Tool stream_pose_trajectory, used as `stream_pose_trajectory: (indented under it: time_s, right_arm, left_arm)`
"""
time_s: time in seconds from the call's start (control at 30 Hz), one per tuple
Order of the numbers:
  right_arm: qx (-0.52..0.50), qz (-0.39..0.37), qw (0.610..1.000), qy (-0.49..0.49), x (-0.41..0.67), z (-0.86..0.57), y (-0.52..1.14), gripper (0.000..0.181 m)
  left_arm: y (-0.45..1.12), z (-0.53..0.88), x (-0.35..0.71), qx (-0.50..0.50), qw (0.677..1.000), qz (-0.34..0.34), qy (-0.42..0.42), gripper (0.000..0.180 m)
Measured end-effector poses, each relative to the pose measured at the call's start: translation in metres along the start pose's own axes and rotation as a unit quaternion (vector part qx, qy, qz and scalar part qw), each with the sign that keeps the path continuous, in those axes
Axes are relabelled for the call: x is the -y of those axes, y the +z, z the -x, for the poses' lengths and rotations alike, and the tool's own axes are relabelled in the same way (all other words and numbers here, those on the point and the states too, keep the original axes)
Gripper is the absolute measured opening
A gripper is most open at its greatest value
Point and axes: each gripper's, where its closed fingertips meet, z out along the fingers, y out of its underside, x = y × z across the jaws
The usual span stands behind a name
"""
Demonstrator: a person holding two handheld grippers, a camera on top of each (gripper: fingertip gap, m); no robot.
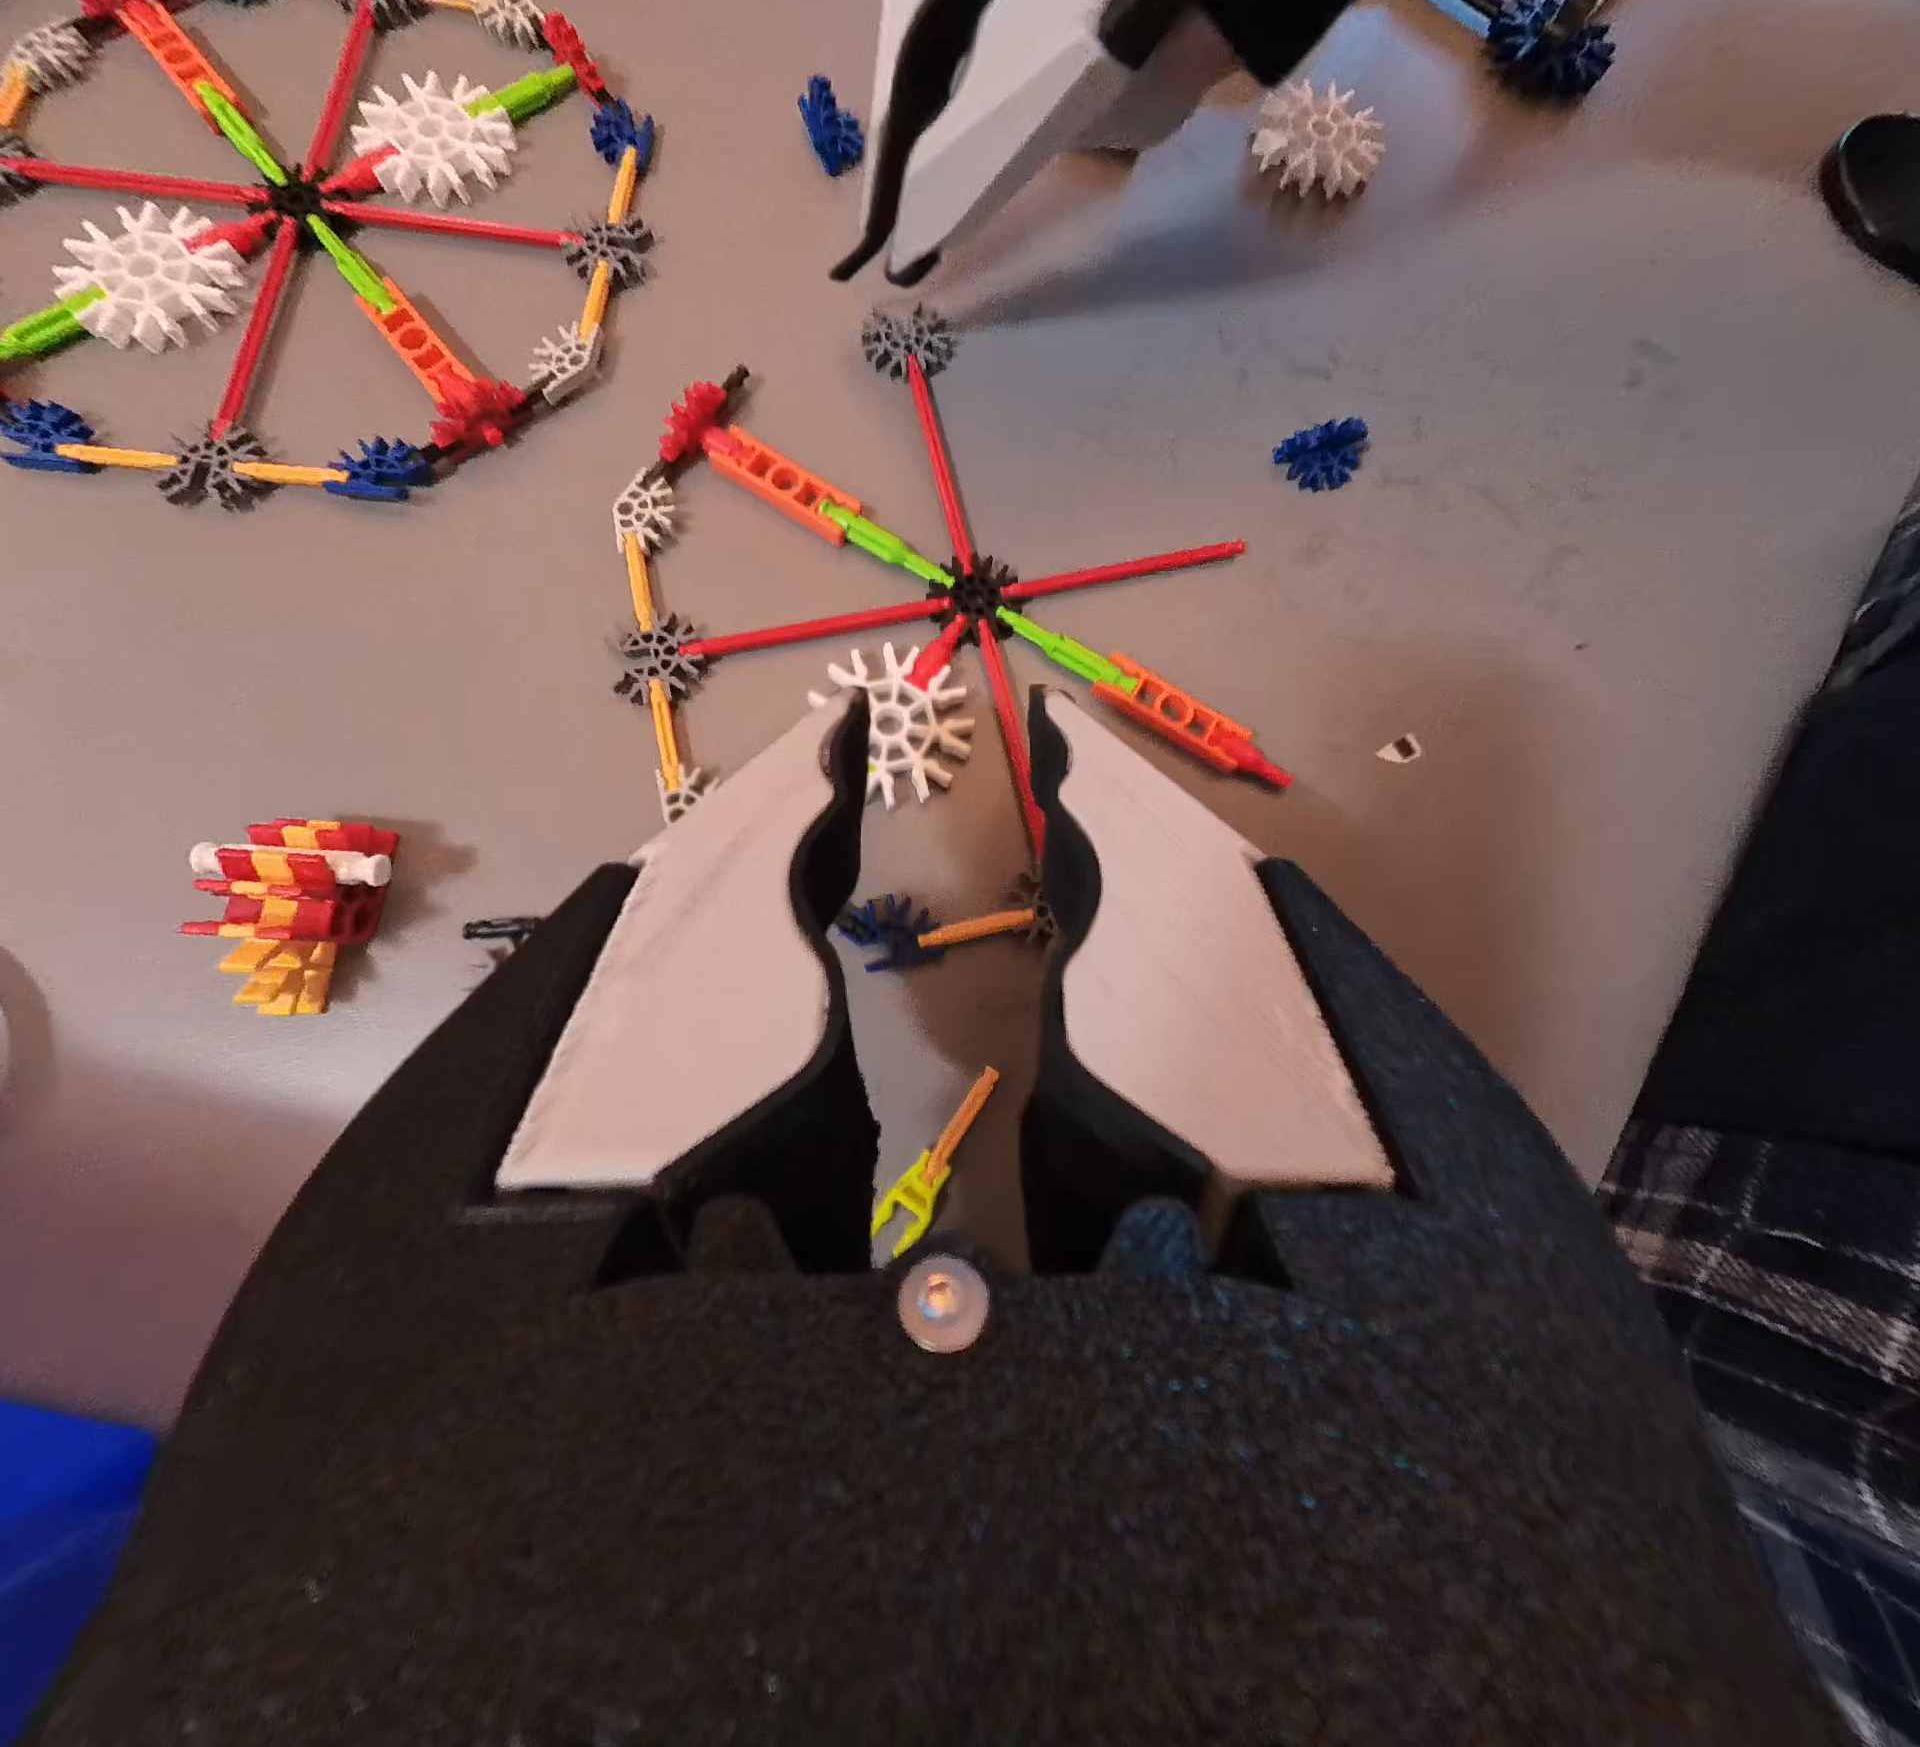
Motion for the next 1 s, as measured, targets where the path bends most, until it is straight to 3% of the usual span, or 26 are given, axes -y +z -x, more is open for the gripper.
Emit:
stream_pose_trajectory:
  time_s: [0.17,0.27,0.4,0.8,1.0]
  right_arm:
    - [0.029,-0.117,0.991,0.053,0.02,0.016,-0.027,0.009]
    - [0.097,-0.243,0.962,0.083,0.05,0.047,-0.064,0.011]
    - [0.158,-0.333,0.924,0.102,0.068,0.081,-0.097,0.024]
    - [0.113,-0.411,0.902,0.069,0.073,0.094,-0.137,0.032]
    - [0.115,-0.416,0.902,0.018,0.068,0.105,-0.153,0.021]
  left_arm:
    - [-0.002,0.007,0.021,0.03,0.998,-0.045,-0.01,0.024]
    - [-0.01,-0.005,0.059,0.014,0.991,-0.13,-0.024,0.017]
    - [-0.028,-0.021,0.111,0.008,0.969,-0.246,-0.031,0.006]
    - [-0.043,-0.052,0.147,0.018,0.949,-0.314,0.008,0.006]
    - [-0.053,-0.076,0.155,-0.055,0.938,-0.341,0.019,0.006]
